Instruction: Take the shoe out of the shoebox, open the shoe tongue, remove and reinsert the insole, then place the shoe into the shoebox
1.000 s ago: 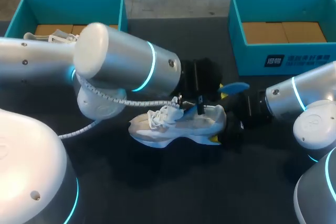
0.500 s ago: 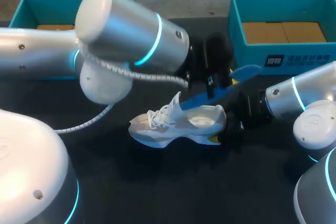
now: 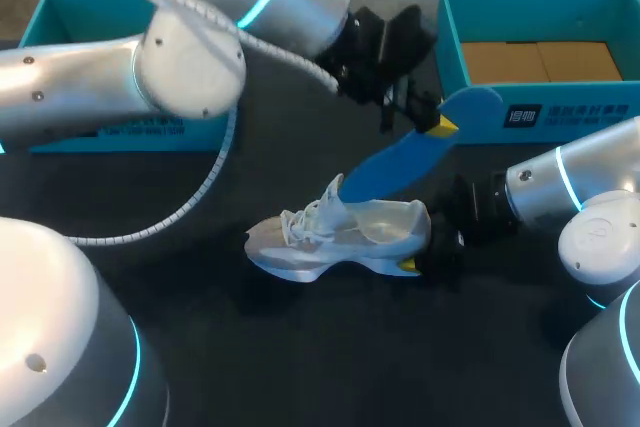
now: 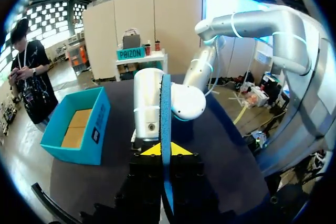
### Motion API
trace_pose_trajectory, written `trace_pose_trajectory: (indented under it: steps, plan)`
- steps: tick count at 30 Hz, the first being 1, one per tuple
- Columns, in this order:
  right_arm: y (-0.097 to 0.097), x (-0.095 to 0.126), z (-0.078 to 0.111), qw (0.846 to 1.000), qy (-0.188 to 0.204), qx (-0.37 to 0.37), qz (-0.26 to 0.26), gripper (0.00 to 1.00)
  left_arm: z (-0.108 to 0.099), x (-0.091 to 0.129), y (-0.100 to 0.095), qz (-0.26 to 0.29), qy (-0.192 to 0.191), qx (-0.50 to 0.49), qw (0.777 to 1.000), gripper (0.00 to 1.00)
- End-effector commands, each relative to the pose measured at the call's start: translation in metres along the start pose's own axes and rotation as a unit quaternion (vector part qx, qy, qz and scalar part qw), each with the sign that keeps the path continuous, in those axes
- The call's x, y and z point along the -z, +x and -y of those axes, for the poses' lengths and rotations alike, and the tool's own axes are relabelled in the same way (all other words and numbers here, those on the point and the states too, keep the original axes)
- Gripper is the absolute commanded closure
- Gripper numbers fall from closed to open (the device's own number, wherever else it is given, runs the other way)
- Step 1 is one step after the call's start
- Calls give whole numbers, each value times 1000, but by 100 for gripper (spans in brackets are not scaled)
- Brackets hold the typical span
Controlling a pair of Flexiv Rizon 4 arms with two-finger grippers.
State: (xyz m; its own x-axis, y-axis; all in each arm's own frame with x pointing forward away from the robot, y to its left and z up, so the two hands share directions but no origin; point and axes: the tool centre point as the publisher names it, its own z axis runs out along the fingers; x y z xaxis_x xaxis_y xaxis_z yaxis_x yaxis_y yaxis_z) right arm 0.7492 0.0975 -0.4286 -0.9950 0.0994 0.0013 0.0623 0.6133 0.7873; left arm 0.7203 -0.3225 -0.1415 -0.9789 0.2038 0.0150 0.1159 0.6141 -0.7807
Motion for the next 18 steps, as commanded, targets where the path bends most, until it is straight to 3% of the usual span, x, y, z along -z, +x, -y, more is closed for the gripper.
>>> trace_pose_trajectory:
  steps: [1, 9, 18]
  plan:
    - [1, -5, 2, 1000, 3, 0, 1, 100, 3, 11, 1, -69, 15, -10, 997, 100]
    - [1, -5, 2, 1000, 3, 0, 1, 100, 23, 33, 13, -80, 42, -32, 995, 100]
    - [1, -5, 2, 1000, 3, 0, 1, 100, 48, 62, 28, -68, 115, -29, 991, 100]
